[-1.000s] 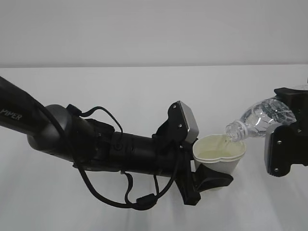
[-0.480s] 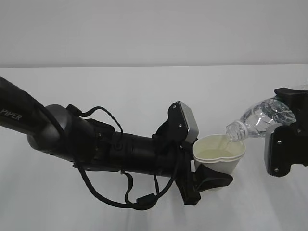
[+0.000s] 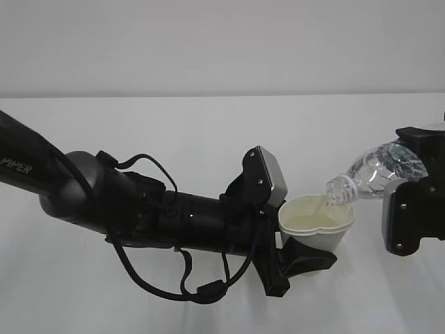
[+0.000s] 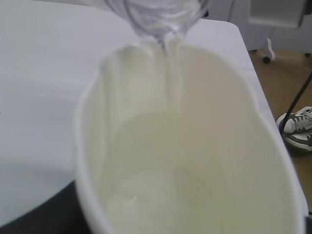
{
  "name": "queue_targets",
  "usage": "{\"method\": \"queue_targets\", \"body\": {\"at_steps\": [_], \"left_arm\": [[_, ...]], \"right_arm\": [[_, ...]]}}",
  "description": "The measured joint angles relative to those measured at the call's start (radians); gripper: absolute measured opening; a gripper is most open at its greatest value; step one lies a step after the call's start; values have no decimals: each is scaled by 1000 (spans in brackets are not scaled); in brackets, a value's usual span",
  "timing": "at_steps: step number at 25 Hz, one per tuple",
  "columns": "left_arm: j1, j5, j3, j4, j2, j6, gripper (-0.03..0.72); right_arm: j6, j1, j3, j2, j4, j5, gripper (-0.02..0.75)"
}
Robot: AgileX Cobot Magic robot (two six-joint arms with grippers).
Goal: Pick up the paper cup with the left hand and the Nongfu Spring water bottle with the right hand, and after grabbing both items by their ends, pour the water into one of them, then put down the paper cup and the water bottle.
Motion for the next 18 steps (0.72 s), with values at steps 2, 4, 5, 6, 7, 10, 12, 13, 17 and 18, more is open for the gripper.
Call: {"method": "queue_targets", "body": {"at_steps": [2, 4, 5, 6, 7, 10, 12, 13, 17, 18], "left_arm": [[0, 0, 0, 0, 0, 0, 422], [0, 0, 0, 0, 0, 0, 422], [0, 0, 0, 0, 0, 0, 421], [0, 0, 0, 0, 0, 0, 421], [0, 0, 0, 0, 0, 0, 422], [0, 0, 0, 0, 0, 0, 421], [0, 0, 0, 0, 0, 0, 422], [0, 0, 0, 0, 0, 0, 422], [0, 0, 0, 0, 0, 0, 422], [0, 0, 0, 0, 0, 0, 422]], "right_arm": [[0, 0, 0, 0, 0, 2, 396], [0, 0, 0, 0, 0, 2, 396], [0, 0, 0, 0, 0, 2, 396], [0, 0, 0, 0, 0, 2, 396], [0, 0, 0, 0, 0, 2, 396], [0, 0, 0, 0, 0, 2, 396], [0, 0, 0, 0, 0, 2, 396], [0, 0, 0, 0, 0, 2, 396], [-2, 0, 0, 0, -2, 2, 396], [-2, 0, 0, 0, -2, 2, 396]]}}
